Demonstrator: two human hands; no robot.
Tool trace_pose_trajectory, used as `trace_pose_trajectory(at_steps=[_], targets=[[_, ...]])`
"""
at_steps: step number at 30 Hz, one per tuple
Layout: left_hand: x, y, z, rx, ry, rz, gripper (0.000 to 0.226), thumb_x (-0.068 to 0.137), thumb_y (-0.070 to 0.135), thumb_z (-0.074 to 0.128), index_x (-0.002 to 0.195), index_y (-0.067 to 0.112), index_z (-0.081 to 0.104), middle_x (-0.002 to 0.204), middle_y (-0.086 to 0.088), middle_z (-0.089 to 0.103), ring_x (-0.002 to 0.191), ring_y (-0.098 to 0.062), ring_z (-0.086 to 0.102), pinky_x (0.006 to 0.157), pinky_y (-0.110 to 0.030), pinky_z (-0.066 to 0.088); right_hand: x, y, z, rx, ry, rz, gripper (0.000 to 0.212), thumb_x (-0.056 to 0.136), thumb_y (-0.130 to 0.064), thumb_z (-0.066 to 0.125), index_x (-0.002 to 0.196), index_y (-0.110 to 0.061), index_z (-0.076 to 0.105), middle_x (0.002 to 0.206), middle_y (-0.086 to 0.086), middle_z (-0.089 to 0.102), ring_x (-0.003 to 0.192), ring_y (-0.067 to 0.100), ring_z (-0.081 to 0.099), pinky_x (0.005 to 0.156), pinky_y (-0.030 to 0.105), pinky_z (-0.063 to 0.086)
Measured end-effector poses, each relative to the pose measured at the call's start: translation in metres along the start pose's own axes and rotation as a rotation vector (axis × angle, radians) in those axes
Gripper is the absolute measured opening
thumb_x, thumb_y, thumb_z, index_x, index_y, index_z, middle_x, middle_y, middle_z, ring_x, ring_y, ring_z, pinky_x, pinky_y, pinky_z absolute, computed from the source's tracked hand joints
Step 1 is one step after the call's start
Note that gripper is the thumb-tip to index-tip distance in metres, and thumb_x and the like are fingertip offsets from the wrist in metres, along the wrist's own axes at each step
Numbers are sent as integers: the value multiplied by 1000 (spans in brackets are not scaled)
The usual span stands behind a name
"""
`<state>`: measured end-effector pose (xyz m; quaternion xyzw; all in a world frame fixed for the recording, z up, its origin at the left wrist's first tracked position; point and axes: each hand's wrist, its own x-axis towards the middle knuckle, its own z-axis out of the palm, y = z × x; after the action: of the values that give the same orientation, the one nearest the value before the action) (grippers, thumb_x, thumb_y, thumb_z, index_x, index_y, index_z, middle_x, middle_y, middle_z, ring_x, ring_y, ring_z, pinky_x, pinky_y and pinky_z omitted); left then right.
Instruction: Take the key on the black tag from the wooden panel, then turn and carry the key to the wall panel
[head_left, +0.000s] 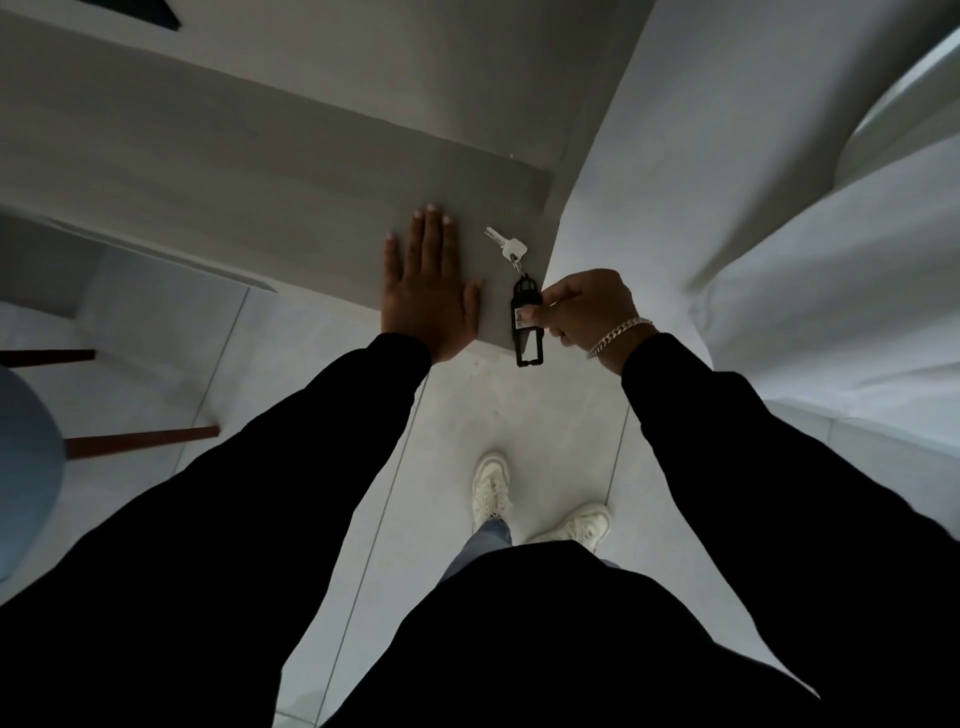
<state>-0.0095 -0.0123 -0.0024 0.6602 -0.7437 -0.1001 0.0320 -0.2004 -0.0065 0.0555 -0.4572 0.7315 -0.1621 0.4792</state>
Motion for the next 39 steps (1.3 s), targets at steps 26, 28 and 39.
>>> trace_pose_trajectory(at_steps=[26, 28, 39], targets=[[-100, 340, -31, -474, 210, 773, 63, 100, 29, 36, 155, 1, 19, 167, -19, 14, 157, -32, 4, 128, -46, -3, -216, 208, -246, 676, 355, -130, 8, 84, -8, 71, 79, -3, 72, 63, 12, 62, 41, 4, 55, 43, 17, 51], [-113, 384, -29, -500, 228, 801, 64, 101, 29, 36, 155, 2, 18, 167, -19, 13, 157, -33, 3, 128, -42, -5, -237, 238, -275, 682, 415, -127, 12, 84, -9, 72, 85, 4, 73, 69, 15, 64, 43, 6, 56, 43, 17, 51], [-162, 586, -17, -525, 188, 971, 65, 101, 30, 34, 156, 2, 13, 168, -18, 8, 157, -32, -2, 128, -49, -3, -321, 370, -415, 721, 629, -126, 15, 86, -9, 70, 71, -10, 70, 51, -1, 60, 41, 5, 52, 44, 19, 47]])
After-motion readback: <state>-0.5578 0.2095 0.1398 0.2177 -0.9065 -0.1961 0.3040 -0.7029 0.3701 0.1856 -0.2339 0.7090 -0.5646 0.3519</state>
